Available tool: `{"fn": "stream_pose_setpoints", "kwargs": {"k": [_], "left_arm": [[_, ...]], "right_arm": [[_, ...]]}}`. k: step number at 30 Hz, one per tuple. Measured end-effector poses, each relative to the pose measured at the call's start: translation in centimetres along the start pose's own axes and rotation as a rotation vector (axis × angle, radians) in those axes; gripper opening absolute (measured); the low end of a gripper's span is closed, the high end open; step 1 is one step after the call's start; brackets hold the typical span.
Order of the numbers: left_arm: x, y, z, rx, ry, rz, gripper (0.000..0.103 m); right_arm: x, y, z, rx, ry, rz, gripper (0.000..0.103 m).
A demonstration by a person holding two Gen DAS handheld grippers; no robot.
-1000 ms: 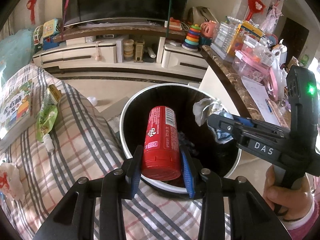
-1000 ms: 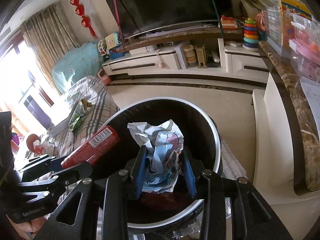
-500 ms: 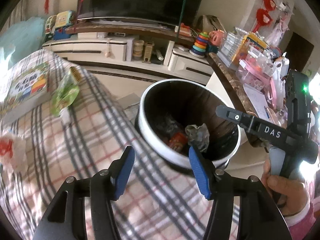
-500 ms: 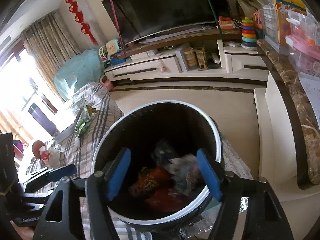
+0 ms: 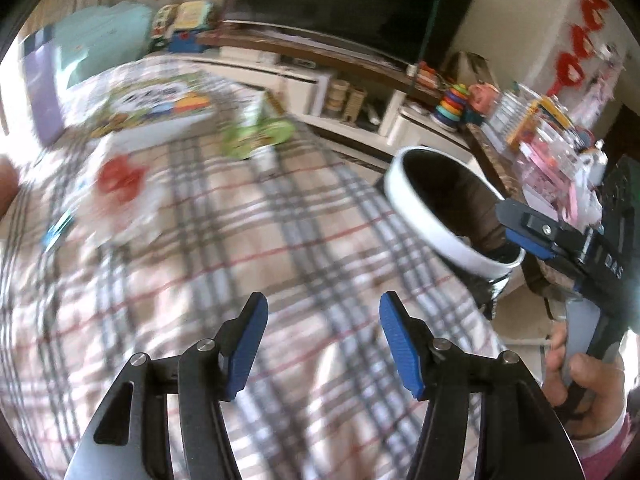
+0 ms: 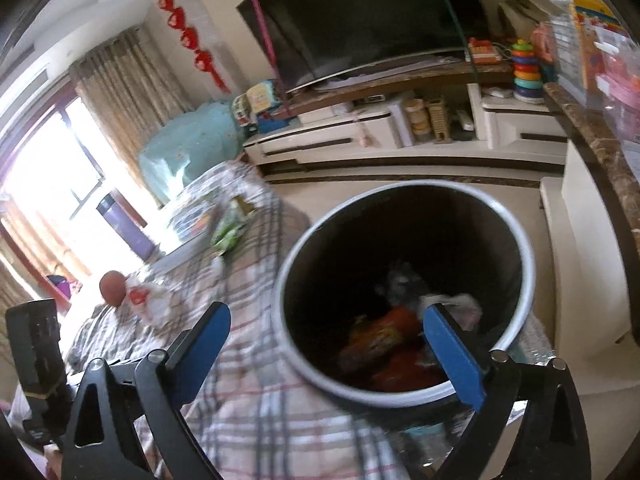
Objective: Collect trash
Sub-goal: 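Move both open tools back over the bed toward the blue toy and white bag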
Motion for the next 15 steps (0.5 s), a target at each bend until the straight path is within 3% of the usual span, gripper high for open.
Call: {"fn": "stream_pose_setpoints", "kwargs": {"k": [15], "left_arm": [[8.2,5.6,-3.7,-0.031,0.158,0.092,0.059]], "right_arm": [[8.5,-3.7,-3.8,0.07,0.091,0.122,0.098]]}}
Point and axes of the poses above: each gripper's, at about its wrist camera, not at the fingertips, and y roughly against the way its jaws point, x to its left, z to its top, the point moved 2 cm from there along -y, roughly the way its jaws point, and after that the axes turned 4 degrees about x, right-handed, at the moved point
